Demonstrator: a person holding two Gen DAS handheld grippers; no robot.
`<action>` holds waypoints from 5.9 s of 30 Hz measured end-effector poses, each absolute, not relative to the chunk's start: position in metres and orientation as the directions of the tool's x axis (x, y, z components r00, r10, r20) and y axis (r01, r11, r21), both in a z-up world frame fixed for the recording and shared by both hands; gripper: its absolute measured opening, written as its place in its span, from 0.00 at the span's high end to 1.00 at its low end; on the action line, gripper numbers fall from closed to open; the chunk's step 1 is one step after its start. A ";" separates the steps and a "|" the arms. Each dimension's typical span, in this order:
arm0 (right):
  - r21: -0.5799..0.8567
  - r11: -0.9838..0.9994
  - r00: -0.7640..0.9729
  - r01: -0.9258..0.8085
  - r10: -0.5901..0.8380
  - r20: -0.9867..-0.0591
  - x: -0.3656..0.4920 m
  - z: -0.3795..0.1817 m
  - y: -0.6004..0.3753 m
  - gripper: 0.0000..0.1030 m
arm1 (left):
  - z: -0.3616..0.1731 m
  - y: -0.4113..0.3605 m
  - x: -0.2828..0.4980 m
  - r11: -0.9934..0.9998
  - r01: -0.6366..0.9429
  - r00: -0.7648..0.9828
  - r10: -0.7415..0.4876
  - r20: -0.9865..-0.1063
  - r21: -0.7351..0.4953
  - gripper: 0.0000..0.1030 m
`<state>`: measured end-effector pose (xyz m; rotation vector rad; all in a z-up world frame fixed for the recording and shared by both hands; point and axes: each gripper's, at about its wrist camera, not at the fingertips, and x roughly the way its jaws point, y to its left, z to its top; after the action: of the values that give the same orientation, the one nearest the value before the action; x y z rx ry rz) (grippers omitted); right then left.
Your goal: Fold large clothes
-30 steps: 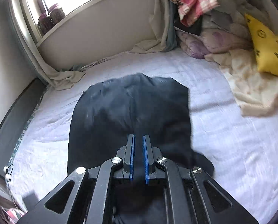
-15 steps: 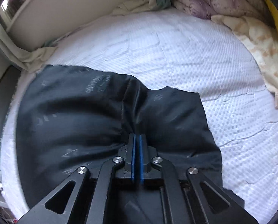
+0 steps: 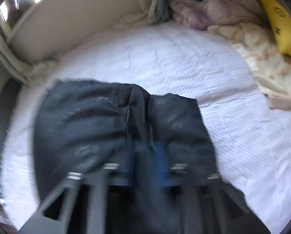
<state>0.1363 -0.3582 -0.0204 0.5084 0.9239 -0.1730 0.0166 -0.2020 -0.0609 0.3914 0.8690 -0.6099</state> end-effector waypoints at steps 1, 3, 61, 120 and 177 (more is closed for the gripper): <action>0.369 0.857 0.624 0.359 0.073 -0.778 0.123 -0.008 -0.359 0.26 | -0.061 -0.203 0.017 0.767 0.638 0.495 -0.331 -0.803 0.076 0.40; 0.421 0.837 0.666 0.350 0.094 -0.740 0.090 0.015 -0.362 0.26 | -0.060 -0.205 0.018 0.769 0.635 0.492 -0.329 -0.806 0.074 0.40; 0.779 0.582 0.643 0.233 0.509 -0.572 0.063 -0.093 -0.370 0.51 | -0.038 -0.087 0.127 0.569 0.416 0.223 -0.820 -0.527 -0.709 0.44; 0.260 0.956 0.484 -0.133 0.292 -0.825 0.143 -0.098 -0.127 0.86 | -0.018 0.077 0.066 0.961 0.273 0.631 -0.211 -0.747 -0.042 0.11; 0.133 0.990 0.670 0.035 0.076 -0.739 -0.057 -0.004 -0.128 0.08 | 0.020 0.060 -0.064 0.968 0.129 0.750 0.048 -0.660 0.217 0.01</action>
<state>-0.0573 -0.1284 -0.0044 0.1409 0.8375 0.0227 -0.0642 0.0603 0.0195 0.2573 0.7240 -0.0450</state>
